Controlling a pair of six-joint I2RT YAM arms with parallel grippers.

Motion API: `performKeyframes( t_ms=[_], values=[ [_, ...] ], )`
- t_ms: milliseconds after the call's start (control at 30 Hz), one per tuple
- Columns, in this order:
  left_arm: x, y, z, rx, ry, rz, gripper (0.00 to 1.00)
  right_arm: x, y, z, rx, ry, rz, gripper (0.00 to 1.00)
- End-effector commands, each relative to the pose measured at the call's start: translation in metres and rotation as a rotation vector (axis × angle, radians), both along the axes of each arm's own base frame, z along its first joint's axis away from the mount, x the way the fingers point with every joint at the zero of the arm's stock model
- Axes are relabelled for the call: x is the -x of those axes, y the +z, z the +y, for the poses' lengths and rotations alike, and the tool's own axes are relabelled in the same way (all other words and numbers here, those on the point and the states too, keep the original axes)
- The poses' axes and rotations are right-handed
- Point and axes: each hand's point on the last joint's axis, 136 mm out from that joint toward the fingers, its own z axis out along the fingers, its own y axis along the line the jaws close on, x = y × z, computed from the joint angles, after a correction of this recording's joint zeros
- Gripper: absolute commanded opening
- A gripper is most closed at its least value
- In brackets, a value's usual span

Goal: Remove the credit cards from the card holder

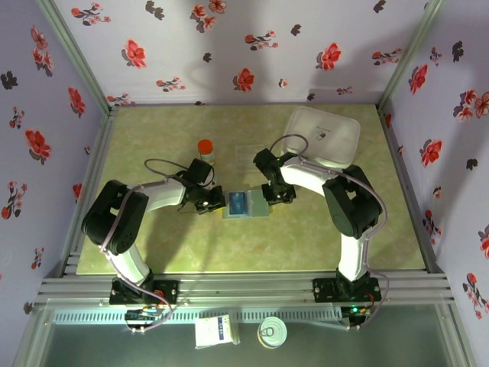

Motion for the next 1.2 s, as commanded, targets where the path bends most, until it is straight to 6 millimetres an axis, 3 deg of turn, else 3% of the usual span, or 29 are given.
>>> performKeyframes(
  t_ms=[0, 267, 467, 867, 1067, 1167],
  values=[
    [0.008, -0.016, 0.018, -0.082, 0.006, 0.054, 0.0, 0.008, 0.003, -0.035, 0.129, -0.012, 0.02, 0.29],
    [0.008, -0.014, 0.018, -0.081, 0.002, 0.051, 0.0, 0.011, -0.005, -0.047, 0.174, -0.017, 0.034, 0.37],
    [0.005, -0.005, 0.015, -0.065, 0.006, 0.032, 0.0, 0.013, -0.006, -0.04, 0.135, -0.027, 0.045, 0.37],
    [-0.014, 0.059, 0.003, 0.003, 0.016, -0.102, 0.03, 0.003, 0.065, -0.015, 0.037, -0.02, -0.078, 0.38],
    [-0.017, 0.06, -0.013, 0.016, -0.017, -0.093, 0.09, 0.001, 0.093, 0.009, -0.032, -0.004, -0.129, 0.38],
    [-0.018, 0.054, -0.023, 0.012, -0.035, -0.083, 0.15, 0.001, 0.097, 0.029, -0.118, -0.008, -0.134, 0.38]
  ],
)
